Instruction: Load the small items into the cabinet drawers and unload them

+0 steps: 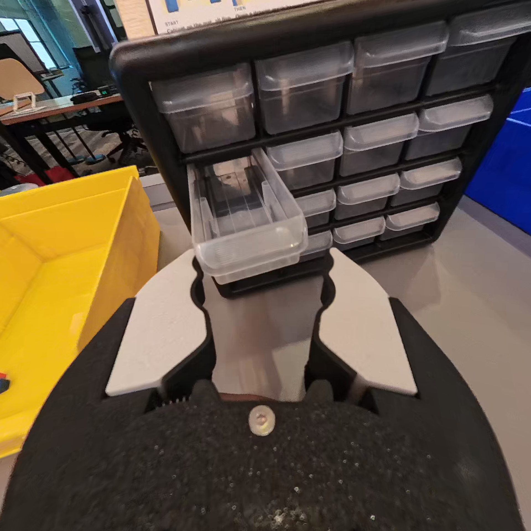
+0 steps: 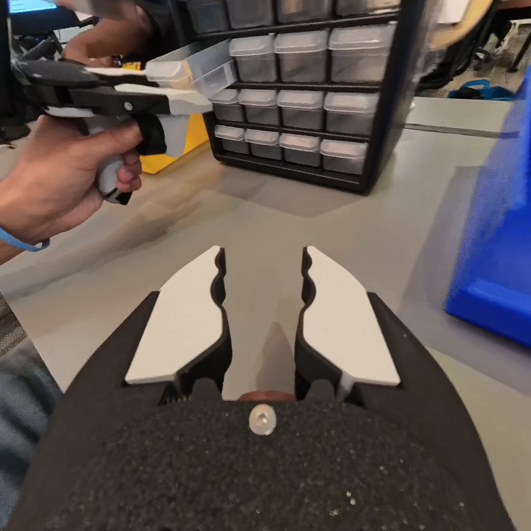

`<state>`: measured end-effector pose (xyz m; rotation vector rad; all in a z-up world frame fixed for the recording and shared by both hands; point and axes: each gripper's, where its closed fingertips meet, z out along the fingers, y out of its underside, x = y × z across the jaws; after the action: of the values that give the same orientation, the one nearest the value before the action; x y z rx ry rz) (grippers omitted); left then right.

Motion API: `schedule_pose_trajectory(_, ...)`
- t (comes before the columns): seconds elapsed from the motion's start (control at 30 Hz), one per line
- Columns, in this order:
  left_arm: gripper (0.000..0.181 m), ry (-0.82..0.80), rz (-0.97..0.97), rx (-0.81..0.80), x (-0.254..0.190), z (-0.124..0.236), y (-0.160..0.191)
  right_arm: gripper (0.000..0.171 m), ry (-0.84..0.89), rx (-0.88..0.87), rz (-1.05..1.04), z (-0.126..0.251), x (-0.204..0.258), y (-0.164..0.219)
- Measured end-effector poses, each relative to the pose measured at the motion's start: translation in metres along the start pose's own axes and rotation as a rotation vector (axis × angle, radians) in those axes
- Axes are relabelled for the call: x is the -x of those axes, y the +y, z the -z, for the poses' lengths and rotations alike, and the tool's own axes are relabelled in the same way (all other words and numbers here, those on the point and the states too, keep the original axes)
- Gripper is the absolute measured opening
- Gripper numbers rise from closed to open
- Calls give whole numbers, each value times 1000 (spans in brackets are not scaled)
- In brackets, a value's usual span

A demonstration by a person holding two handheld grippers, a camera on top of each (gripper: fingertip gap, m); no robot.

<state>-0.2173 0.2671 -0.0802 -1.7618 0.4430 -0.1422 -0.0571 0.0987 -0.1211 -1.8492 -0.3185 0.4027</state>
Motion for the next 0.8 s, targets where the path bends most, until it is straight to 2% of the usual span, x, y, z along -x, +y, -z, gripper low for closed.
schedule_pose_trajectory(0.1,87,39,23,58,-4,13,16,63,-20,-22,29,-32,24,-14)
schedule_pose_trajectory(0.23,82,90,59,105,7,62,44,73,-12,-67,154,-94,70,-42)
schedule_pose_trajectory(0.33,80,23,49,117,44,108,59,81,132,-115,269,-142,84,-68)
schedule_pose_trajectory(0.47,78,-59,108,161,92,163,93,88,259,-193,260,-194,92,-95)
schedule_pose_trajectory(0.63,75,-92,112,260,123,194,140,85,409,-256,153,-211,83,-113)
schedule_pose_trajectory(0.7,75,-59,183,282,125,196,147,81,408,-255,100,-216,82,-110)
schedule_pose_trajectory(0.73,75,-29,224,282,123,196,147,72,395,-259,100,-218,84,-110)
schedule_pose_trajectory(0.8,75,16,276,286,118,194,146,72,395,-284,107,-219,82,-111)
